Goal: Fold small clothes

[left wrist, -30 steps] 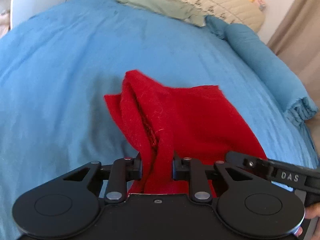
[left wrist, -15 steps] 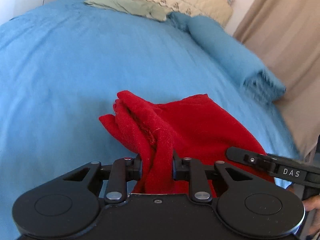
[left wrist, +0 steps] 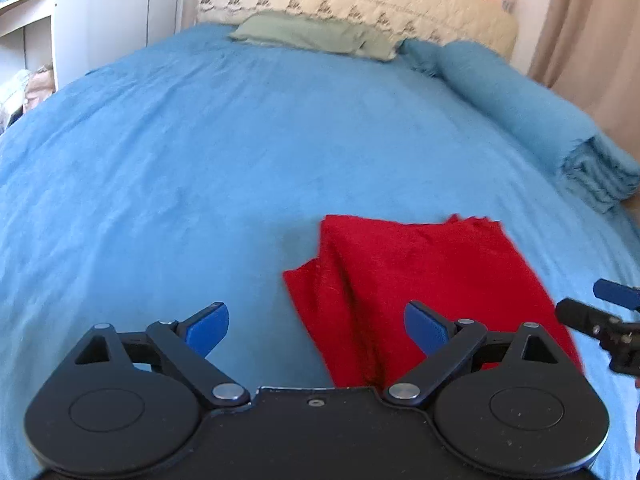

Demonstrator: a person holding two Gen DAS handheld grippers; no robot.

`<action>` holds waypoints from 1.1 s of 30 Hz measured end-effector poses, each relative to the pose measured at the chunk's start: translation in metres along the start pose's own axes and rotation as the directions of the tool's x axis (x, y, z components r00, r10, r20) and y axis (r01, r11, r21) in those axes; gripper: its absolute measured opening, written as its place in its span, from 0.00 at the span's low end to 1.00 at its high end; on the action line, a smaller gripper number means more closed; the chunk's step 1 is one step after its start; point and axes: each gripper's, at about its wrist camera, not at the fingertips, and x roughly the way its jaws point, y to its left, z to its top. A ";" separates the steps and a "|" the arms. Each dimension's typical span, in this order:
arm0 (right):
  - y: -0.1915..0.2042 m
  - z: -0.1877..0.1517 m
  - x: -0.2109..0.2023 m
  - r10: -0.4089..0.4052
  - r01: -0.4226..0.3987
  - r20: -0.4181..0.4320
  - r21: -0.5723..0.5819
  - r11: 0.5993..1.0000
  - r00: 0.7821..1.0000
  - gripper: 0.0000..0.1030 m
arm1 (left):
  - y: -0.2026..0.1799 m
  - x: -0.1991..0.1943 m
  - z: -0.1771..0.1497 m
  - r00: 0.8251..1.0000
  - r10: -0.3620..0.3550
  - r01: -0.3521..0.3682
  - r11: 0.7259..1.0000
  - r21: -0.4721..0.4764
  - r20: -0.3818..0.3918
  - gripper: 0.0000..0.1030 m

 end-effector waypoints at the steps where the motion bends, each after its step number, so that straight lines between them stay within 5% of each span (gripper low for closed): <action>1: 0.002 -0.002 0.007 -0.011 0.011 -0.012 -0.004 1.000 1.000 1.00 | 0.001 0.006 -0.001 1.000 0.007 -0.007 1.000 0.006 -0.010 0.94; 6: -0.002 -0.026 0.046 -0.110 0.112 -0.100 0.007 0.994 0.989 1.00 | 0.006 0.025 -0.015 0.998 0.043 -0.040 0.997 0.068 -0.054 0.96; 10: -0.005 -0.038 0.053 -0.109 0.114 -0.111 0.045 0.992 0.988 1.00 | 0.008 0.026 -0.014 0.996 0.051 -0.048 0.997 0.055 -0.073 0.96; 17: -0.006 -0.027 -0.004 -0.051 0.054 -0.069 0.049 0.997 0.996 1.00 | 0.005 -0.035 -0.029 0.998 0.056 -0.055 0.996 0.077 -0.016 0.94; 25: 0.004 -0.072 -0.020 -0.076 0.079 -0.185 0.005 0.997 0.980 1.00 | 0.015 -0.028 -0.077 0.985 0.102 -0.098 0.994 0.039 -0.136 0.95; 30: 0.001 -0.073 -0.014 -0.071 0.086 -0.209 0.059 0.995 0.975 1.00 | 0.007 -0.039 -0.066 0.983 0.127 -0.120 0.991 0.056 -0.133 0.89; 33: 0.006 -0.052 -0.044 -0.051 0.059 -0.146 0.051 0.997 0.988 1.00 | -0.003 -0.076 -0.051 0.991 0.119 -0.115 0.992 0.058 -0.063 0.89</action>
